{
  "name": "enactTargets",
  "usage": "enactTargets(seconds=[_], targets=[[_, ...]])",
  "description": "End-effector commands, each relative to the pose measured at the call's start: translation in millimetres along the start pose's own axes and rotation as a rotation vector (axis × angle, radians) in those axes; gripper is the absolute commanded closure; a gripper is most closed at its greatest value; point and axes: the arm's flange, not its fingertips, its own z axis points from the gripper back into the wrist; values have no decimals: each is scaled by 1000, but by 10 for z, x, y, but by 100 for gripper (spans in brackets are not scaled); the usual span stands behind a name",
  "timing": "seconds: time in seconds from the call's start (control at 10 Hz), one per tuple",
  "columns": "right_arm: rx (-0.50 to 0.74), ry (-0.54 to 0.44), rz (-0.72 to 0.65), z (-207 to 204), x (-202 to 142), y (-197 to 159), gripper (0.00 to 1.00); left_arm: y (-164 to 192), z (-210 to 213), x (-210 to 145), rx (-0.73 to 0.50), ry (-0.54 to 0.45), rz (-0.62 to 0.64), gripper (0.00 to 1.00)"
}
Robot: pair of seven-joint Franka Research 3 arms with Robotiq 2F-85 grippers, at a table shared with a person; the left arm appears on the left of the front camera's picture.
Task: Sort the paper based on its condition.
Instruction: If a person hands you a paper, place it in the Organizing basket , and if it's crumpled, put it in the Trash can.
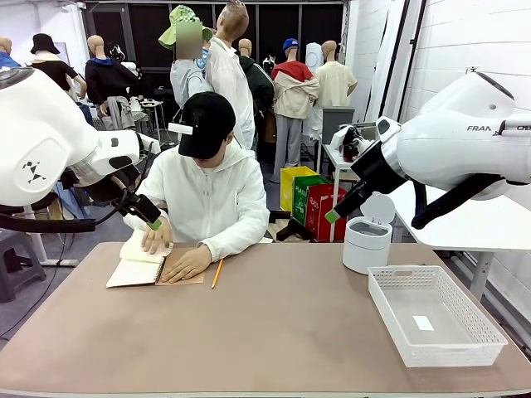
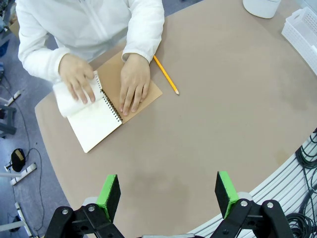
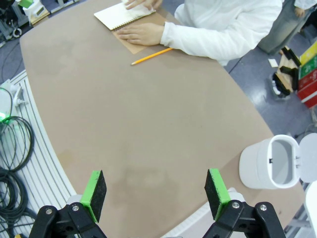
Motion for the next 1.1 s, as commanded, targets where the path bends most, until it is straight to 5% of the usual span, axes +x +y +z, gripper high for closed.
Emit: enactTargets(seconds=[0.0, 1.0], targets=[[5, 5, 4, 1, -5, 0, 0, 3, -3, -2, 0, 1, -1, 0], [5, 5, 4, 1, -5, 0, 0, 3, -3, -2, 0, 1, -1, 0]])
